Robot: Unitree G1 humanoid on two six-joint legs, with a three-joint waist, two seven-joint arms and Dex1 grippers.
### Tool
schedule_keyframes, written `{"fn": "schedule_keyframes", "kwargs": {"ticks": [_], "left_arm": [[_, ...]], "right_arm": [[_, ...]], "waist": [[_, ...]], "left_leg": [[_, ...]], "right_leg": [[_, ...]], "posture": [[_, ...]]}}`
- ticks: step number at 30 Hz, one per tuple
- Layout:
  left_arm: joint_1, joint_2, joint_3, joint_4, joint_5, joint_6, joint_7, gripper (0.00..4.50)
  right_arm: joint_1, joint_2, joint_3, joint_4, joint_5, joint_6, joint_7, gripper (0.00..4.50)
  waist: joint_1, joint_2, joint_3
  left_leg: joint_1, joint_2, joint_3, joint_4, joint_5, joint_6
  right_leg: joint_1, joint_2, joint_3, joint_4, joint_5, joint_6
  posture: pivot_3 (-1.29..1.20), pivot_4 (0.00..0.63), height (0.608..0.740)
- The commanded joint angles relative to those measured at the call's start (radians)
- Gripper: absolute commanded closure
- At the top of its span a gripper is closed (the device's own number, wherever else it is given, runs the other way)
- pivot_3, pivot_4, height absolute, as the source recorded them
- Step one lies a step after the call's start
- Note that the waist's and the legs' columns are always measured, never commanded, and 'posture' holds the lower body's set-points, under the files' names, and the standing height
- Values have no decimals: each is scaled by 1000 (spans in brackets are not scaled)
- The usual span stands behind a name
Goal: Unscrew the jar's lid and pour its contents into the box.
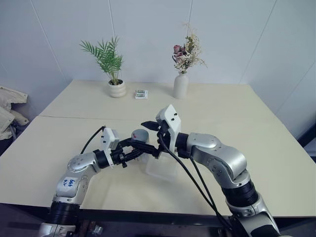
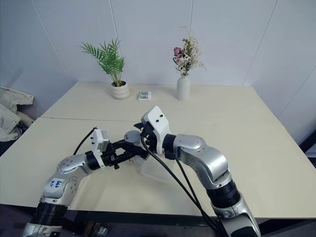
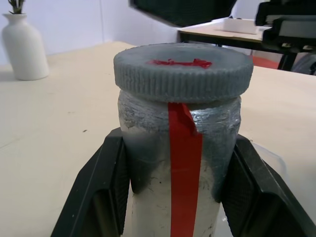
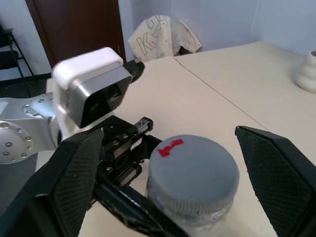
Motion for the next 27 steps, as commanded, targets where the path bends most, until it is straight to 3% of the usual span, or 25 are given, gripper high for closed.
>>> {"fn": "schedule_keyframes", "kwargs": {"ticks": [1, 14, 18, 21, 27], "left_arm": [[-35, -7, 6, -14, -5, -6, -8, 2450], [-40, -31, -5, -10, 7, -8, -12, 2450], [-42, -36, -7, -9, 9, -8, -10, 2450], [-43, -33, -6, -10, 9, -8, -12, 2450], [-49, -30, -1, -3, 7, -11, -17, 2450]], "right_arm": [[-25, 24, 3, -8, -20, -6, -22, 0], [-9, 49, -14, 13, -47, -11, -26, 0], [-7, 52, -22, 24, -53, -11, -33, 882], [-9, 57, -37, 36, -47, -12, -32, 1908], [-16, 62, -65, 41, -1, -6, 8, 1929]], "waist": [[1, 0, 0], [0, 0, 0], [0, 0, 0], [0, 0, 0], [0, 0, 0]], "left_leg": [[0, 0, 0, 0, 0, 0], [0, 0, 0, 0, 0, 0], [0, 0, 0, 0, 0, 0], [0, 0, 0, 0, 0, 0], [0, 0, 0, 0, 0, 0]], "right_leg": [[0, 0, 0, 0, 0, 0], [0, 0, 0, 0, 0, 0], [0, 0, 0, 0, 0, 0], [0, 0, 0, 0, 0, 0], [0, 0, 0, 0, 0, 0]], "posture": [[0, 150, 740], [0, 150, 740], [0, 150, 740], [0, 150, 740], [0, 150, 740]]}}
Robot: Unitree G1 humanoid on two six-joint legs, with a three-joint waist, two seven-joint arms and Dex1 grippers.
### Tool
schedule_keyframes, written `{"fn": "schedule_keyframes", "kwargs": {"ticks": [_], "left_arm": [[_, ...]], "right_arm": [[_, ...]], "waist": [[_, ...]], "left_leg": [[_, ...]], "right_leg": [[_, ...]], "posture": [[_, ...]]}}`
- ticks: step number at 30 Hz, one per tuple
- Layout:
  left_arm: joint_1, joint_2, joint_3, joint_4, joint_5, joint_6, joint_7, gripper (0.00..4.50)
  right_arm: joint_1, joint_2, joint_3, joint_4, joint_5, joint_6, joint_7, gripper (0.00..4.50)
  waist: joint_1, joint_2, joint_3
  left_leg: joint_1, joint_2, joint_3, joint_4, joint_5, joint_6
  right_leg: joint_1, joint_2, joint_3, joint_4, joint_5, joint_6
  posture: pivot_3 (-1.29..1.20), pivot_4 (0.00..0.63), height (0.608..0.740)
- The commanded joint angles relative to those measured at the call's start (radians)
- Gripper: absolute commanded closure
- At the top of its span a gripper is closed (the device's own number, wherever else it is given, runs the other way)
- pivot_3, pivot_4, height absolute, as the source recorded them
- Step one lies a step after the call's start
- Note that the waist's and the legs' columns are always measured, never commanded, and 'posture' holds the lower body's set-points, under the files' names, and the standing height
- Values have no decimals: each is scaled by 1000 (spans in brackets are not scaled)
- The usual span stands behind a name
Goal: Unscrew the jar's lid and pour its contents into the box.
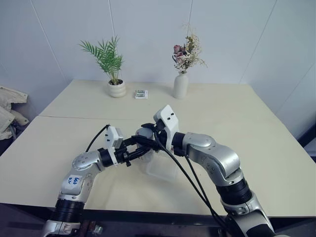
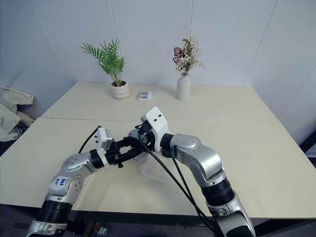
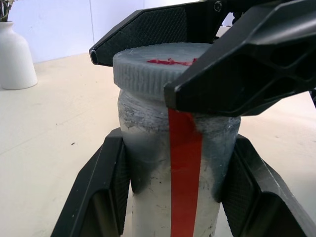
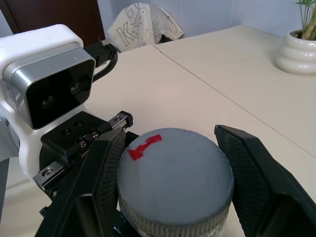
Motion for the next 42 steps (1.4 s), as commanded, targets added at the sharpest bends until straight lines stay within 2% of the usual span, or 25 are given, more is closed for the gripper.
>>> {"fn": "schedule_keyframes", "kwargs": {"ticks": [1, 4, 12, 19, 23, 29, 31, 35, 42], "left_arm": [[-24, 6, 11, -8, 0, -12, -12, 2450], [-43, 14, 12, 0, -22, 0, -52, 2450], [-140, 67, 11, 33, -119, 85, -275, 2450], [-177, 106, -36, 42, -139, 150, -447, 2450], [-164, 86, -52, 20, -129, 150, -457, 2450], [-151, 55, -20, 3, -139, 131, -417, 2450], [-142, 54, -16, -11, -144, 139, -411, 2450], [-135, 53, -14, -33, -159, 149, -401, 2450], [-117, 59, 5, -26, -149, 130, -385, 2450]], "right_arm": [[-12, 7, -51, -21, 59, -7, 45, 1929], [-27, -31, -58, -18, 126, -4, 174, 1929], [-93, -201, -10, 66, 178, -121, 626, 1929], [-191, -229, 14, 233, 147, -235, 867, 1929], [-230, -214, 23, 300, 125, -273, 910, 1929], [-225, -211, 18, 305, 119, -259, 897, 1929], [-218, -215, 8, 294, 137, -202, 870, 1189], [-196, -192, -24, 279, 137, -241, 829, 69], [-179, -161, -69, 257, 134, -279, 727, 69]], "waist": [[0, 0, 0], [1, 0, 0], [-4, 0, 0], [-8, 0, 0], [-6, 0, 0], [-2, 0, 0], [-2, 0, 0], [-2, 0, 0], [-1, 0, 0]], "left_leg": [[0, 0, 0, 0, 0, 0], [0, 0, 0, 0, 0, 0], [0, 0, 0, 0, 0, 0], [0, 1, 1, 0, 0, 0], [0, 1, 1, 0, 0, 0], [0, 1, 0, 0, 0, 0], [0, 1, 0, 0, 0, 0], [0, 1, 0, 0, 0, 0], [0, 1, 0, 0, 0, 0]], "right_leg": [[0, 0, 0, 0, 0, 0], [0, 0, 0, 0, 0, 0], [0, 1, 0, 0, 0, 0], [0, 2, 0, 0, 0, 0], [0, 2, 0, 0, 0, 1], [0, 1, 0, 0, 0, 1], [0, 1, 0, 0, 0, 1], [0, 1, 0, 0, 0, 1], [-1, 1, 0, 0, 0, 1]], "posture": [[0, 150, 740], [0, 150, 740], [0, 150, 740], [0, 150, 740], [0, 150, 740], [0, 150, 740], [0, 150, 740], [0, 150, 740], [0, 150, 740]]}}
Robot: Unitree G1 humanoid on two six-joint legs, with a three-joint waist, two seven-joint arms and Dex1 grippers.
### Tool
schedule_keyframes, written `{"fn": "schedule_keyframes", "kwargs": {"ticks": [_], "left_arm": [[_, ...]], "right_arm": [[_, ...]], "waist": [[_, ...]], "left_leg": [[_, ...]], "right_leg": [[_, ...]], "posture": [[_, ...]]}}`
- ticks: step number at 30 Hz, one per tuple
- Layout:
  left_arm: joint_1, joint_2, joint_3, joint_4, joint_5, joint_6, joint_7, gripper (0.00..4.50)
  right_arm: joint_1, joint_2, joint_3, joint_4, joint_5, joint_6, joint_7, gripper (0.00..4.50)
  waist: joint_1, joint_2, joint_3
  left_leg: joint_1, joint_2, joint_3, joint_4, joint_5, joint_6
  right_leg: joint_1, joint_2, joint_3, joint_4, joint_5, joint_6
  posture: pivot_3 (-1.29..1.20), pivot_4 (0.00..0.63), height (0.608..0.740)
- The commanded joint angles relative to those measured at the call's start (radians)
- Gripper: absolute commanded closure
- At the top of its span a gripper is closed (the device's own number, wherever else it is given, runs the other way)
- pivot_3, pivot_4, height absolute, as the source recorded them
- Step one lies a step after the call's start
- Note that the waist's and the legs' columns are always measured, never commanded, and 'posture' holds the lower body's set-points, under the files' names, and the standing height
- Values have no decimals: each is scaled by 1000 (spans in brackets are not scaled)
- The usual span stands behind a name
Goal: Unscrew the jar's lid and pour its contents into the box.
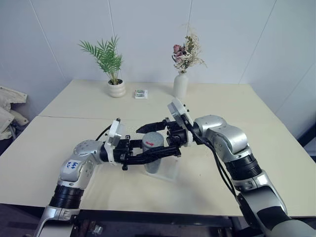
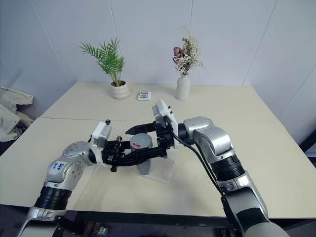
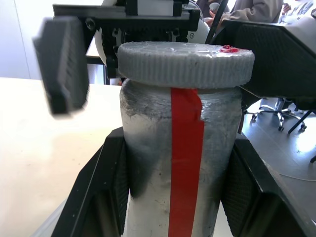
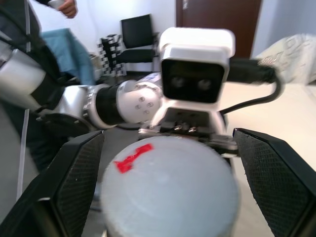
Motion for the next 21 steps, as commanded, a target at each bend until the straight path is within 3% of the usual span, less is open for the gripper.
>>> {"fn": "schedule_keyframes", "kwargs": {"ticks": [1, 9, 21], "left_arm": [[11, 7, 31, -20, -10, -22, 11, 2450], [25, -2, 38, -8, 2, -55, 38, 2450], [31, -2, 36, -18, -5, -61, 40, 2450]], "right_arm": [[1, 9, -49, -62, 15, -6, -62, 69], [54, 9, -24, -140, -3, 30, -165, 69], [54, -15, -71, -79, -31, 11, -230, 69]], "waist": [[0, 0, 0], [1, 0, 0], [0, 0, 0]], "left_leg": [[0, 0, 0, 0, 0, 0], [0, 0, 0, 0, 0, 0], [0, 0, 0, 0, 0, 0]], "right_leg": [[0, 0, 0, 0, 0, 0], [-1, 0, 0, 0, 0, 0], [-1, 0, 0, 0, 0, 0]], "posture": [[0, 150, 740], [0, 150, 740], [0, 150, 740]]}}
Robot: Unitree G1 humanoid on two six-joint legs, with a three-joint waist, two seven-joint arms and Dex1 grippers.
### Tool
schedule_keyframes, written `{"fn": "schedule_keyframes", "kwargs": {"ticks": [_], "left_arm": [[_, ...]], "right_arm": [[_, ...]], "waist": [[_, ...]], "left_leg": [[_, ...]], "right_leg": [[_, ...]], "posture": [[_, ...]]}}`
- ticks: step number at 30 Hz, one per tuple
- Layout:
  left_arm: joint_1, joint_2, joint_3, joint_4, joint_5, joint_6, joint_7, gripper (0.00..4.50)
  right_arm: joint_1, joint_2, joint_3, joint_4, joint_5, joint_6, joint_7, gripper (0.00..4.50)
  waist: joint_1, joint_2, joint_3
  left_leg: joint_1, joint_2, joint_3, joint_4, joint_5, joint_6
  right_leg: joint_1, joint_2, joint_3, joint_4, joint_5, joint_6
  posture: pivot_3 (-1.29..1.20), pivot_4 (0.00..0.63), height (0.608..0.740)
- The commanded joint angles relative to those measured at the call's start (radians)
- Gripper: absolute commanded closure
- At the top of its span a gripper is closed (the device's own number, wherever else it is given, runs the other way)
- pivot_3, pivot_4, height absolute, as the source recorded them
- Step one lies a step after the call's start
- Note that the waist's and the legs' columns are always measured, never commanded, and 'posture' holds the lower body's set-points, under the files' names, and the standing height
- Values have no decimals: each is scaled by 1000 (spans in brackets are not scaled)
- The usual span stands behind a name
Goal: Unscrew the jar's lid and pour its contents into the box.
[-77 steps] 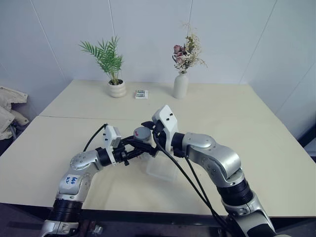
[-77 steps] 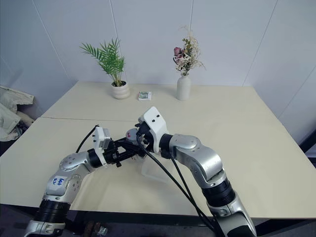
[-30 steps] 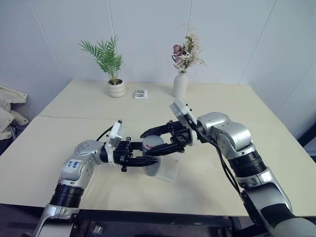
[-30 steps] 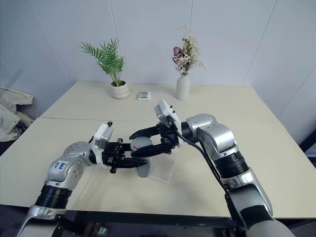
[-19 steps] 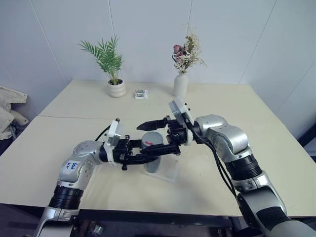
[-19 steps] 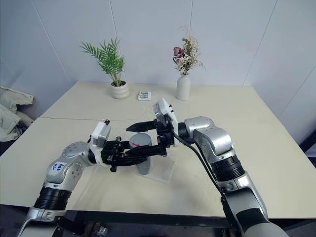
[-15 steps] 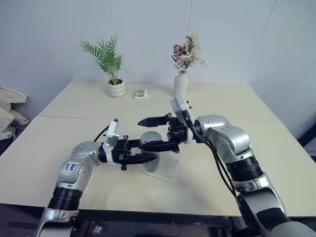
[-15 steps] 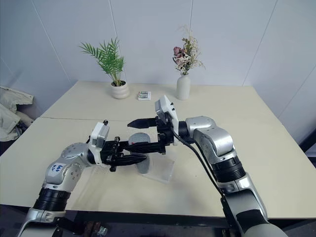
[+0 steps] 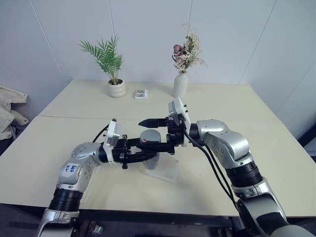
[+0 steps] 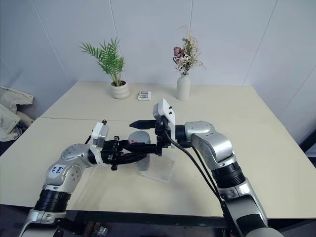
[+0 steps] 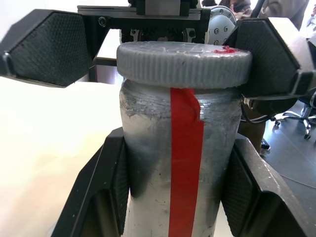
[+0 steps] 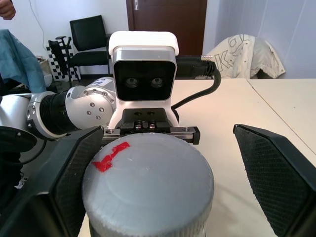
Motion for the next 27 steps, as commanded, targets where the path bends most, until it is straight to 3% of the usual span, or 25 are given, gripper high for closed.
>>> {"fn": "schedule_keyframes", "kwargs": {"ticks": [1, 13, 22, 27], "left_arm": [[8, 8, 19, -24, -15, -21, -19, 2450], [7, -6, 20, -5, -5, -38, -15, 2450], [11, -7, 32, 1, -4, -46, -17, 2450], [8, -9, 30, 7, -1, -53, -14, 2450]], "right_arm": [[-8, -34, -68, 11, -5, -10, -33, 69], [64, -161, -143, -11, 38, 18, -42, 69], [112, -203, -206, -17, 63, 46, -62, 69], [119, -179, -212, -143, 168, 137, -65, 69]], "waist": [[0, 0, 0], [2, 0, 0], [2, 0, 0], [0, 0, 0]], "left_leg": [[0, 0, 0, 0, 0, 0], [0, 0, 0, 0, 0, 0], [0, 0, 1, 0, 0, 0], [0, 0, 1, 0, 0, 0]], "right_leg": [[0, 0, 0, 0, 0, 0], [0, 0, 0, 0, 0, 0], [0, 0, 0, 0, 0, 0], [0, 0, 1, 0, 0, 0]], "posture": [[0, 150, 740], [0, 150, 740], [0, 150, 740], [0, 150, 740]]}}
